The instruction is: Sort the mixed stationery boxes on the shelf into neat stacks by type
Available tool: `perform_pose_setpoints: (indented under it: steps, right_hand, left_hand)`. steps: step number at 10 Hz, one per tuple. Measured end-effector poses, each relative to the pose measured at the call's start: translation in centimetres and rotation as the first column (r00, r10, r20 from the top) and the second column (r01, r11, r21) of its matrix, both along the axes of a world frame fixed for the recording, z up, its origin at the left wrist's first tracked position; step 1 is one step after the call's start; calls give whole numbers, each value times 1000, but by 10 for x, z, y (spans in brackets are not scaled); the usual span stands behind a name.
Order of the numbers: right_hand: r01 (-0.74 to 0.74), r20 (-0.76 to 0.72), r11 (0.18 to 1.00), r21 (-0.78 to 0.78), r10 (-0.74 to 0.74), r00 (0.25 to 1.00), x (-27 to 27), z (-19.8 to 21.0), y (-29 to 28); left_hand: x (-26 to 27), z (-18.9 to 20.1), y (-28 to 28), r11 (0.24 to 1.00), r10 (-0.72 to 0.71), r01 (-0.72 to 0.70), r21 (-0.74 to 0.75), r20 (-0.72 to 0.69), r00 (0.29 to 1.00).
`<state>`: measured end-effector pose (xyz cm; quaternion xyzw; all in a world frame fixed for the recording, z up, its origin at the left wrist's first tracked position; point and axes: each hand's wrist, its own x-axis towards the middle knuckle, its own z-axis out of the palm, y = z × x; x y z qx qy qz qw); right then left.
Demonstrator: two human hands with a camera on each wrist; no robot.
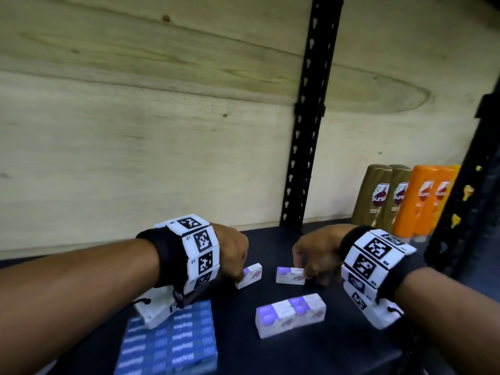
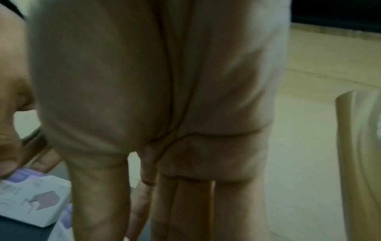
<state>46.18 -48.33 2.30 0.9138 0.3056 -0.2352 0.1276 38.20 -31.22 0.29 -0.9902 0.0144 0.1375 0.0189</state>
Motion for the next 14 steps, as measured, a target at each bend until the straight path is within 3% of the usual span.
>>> perform_pose_setpoints:
  steps: [2,5,9,11,14]
  right_hand:
    - [23,-35,999,24,-22,999,-19,0,-19]
    - [-32,-10,999,18,32,999,-29,-2,-39]
    - [-41,-58,997,63,45,997,-22,-4,-37]
    - [-35,-103,996,76,43,994,-20,-6,-31]
    - [-59,-64,998,-8,59,996,-24,-4,-29]
  left_hand:
    - [-32,-6,-17,999,-43,43,-3,38,998]
    - [-44,2,-26,997,-39,26,-78,-181,983]
    - [-40,6,-35,995,-81,72,-63,-167,983]
    - [-32,5,-34,990,-97,71,-123,-214,972]
    - [-27,-1,-30,989,-45,12,-151,-219,975]
